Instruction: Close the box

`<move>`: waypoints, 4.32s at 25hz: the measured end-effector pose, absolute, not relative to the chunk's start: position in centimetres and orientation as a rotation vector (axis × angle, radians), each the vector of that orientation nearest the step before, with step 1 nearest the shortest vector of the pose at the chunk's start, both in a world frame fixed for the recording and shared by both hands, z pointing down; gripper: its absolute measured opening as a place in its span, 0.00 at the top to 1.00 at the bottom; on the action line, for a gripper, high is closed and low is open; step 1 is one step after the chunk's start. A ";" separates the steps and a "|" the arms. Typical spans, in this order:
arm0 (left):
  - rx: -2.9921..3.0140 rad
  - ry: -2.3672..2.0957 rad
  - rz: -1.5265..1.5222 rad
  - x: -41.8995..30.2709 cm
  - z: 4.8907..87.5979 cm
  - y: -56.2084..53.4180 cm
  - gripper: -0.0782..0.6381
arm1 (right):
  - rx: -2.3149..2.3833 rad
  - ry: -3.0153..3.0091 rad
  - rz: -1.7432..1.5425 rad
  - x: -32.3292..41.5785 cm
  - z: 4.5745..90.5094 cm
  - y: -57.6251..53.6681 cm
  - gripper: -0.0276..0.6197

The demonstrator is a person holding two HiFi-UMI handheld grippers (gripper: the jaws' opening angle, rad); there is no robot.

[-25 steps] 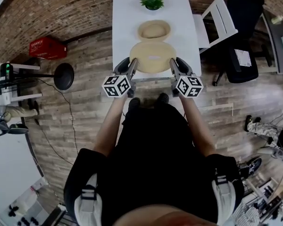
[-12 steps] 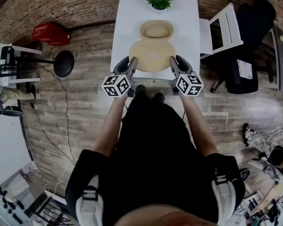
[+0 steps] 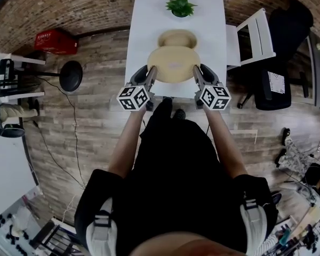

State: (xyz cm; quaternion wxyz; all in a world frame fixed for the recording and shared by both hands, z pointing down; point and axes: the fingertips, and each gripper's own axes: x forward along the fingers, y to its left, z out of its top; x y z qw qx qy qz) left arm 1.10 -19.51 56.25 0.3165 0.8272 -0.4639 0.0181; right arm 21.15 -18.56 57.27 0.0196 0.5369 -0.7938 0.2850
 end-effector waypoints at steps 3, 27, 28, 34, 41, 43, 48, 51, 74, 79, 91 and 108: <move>2.179 -1.204 0.051 1.3 56.5 -21.1 0.69 | 1.682 -2.450 0.889 21.4 57.5 -19.9 0.79; 2.160 -1.127 0.137 3.3 60.0 -28.1 0.69 | 1.732 -2.359 0.947 23.2 60.3 -26.7 0.79; 2.158 -1.124 0.146 3.3 60.3 -28.3 0.69 | 1.732 -2.352 0.950 23.2 60.6 -26.9 0.79; 2.133 -1.107 0.176 3.3 62.0 -29.6 0.70 | 1.717 -2.321 0.969 23.2 61.9 -28.3 0.79; 2.110 -1.077 0.231 4.0 64.4 -30.9 0.69 | 1.706 -2.282 0.983 23.8 63.6 -30.4 0.79; 2.107 -1.077 0.241 4.0 64.9 -31.2 0.69 | 1.706 -2.274 0.992 23.7 64.0 -31.1 0.79; 2.093 -1.067 0.269 3.9 66.2 -32.3 0.69 | 1.711 -2.254 1.048 23.8 65.3 -32.4 0.79; 2.090 -1.065 0.293 4.0 67.0 -33.0 0.69 | 1.711 -2.242 1.075 23.8 66.1 -33.2 0.79; 2.076 -0.978 0.376 5.2 70.8 -35.5 0.69 | 1.738 -2.127 1.086 24.9 70.0 -36.4 0.79; 2.062 -0.974 0.377 5.3 71.3 -35.6 0.68 | 1.744 -2.106 1.076 24.9 70.5 -36.6 0.79; 2.046 -0.987 0.369 4.8 71.6 -35.9 0.68 | 1.736 -2.095 1.054 24.5 70.8 -36.9 0.79; 2.036 -1.012 0.401 4.5 72.3 -35.9 0.64 | 1.720 -2.078 1.013 24.5 70.8 -37.0 0.79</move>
